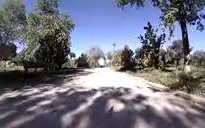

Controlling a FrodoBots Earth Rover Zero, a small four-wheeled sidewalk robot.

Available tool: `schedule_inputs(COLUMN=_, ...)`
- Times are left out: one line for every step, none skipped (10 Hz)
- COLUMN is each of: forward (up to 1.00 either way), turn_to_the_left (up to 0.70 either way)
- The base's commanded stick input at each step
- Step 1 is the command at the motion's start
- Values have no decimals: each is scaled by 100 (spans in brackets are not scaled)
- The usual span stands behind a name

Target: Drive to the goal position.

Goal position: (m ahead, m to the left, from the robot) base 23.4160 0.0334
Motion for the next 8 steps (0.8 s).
schedule_inputs(forward=100, turn_to_the_left=3)
schedule_inputs(forward=100, turn_to_the_left=3)
schedule_inputs(forward=100, turn_to_the_left=3)
schedule_inputs(forward=100, turn_to_the_left=3)
schedule_inputs(forward=100, turn_to_the_left=3)
schedule_inputs(forward=100, turn_to_the_left=3)
schedule_inputs(forward=100, turn_to_the_left=3)
schedule_inputs(forward=100, turn_to_the_left=3)
